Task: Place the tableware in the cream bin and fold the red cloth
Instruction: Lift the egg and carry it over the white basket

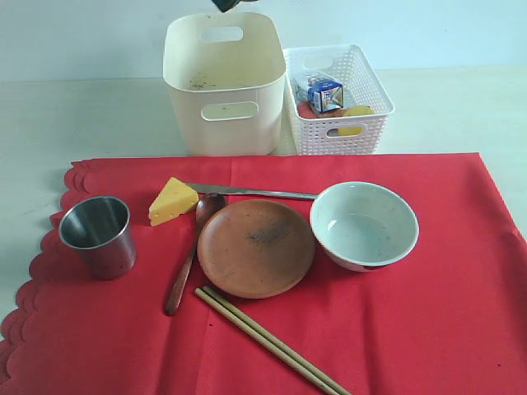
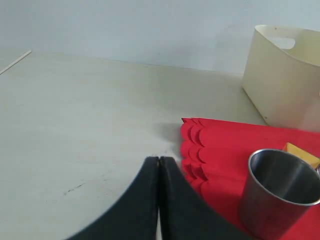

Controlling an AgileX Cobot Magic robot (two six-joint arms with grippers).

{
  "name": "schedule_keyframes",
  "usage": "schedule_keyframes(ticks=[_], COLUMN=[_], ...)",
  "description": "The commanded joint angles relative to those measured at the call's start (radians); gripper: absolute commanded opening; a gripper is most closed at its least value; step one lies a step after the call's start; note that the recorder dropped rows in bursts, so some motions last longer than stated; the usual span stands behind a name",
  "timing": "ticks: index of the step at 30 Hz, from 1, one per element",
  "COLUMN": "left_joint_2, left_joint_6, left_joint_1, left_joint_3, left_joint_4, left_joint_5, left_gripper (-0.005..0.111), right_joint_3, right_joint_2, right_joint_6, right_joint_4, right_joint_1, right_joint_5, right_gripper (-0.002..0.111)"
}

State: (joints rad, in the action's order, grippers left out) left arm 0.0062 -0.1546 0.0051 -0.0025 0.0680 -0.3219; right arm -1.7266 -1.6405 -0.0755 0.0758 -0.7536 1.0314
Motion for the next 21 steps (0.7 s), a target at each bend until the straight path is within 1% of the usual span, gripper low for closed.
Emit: schedule_keyframes(ticks=[1, 11, 21], left_joint_2=[-0.006, -0.006, -0.006], left_joint_6=[-0.002, -0.002, -0.002], left_joint_1=[-0.006, -0.006, -0.006], left_joint_3=[0.003, 0.003, 0.003], left_joint_4=[-0.001, -0.001, -0.001], left_joint_5=[0.003, 0.003, 0.003], left_gripper=[0.001, 0.001, 0.001], right_joint_3=[0.000, 0.000, 0.000], right_joint_2=[0.006, -0.033, -0.120], right_joint_6=[-0.009, -0.017, -0.131], right_joint_4=[0.007, -0.056, -0.287], right_joint_1=[0.071, 0.211, 0.364], right_joint_5=[-0.047, -0.113, -0.180], right_gripper=[0.000, 0.000, 0.000])
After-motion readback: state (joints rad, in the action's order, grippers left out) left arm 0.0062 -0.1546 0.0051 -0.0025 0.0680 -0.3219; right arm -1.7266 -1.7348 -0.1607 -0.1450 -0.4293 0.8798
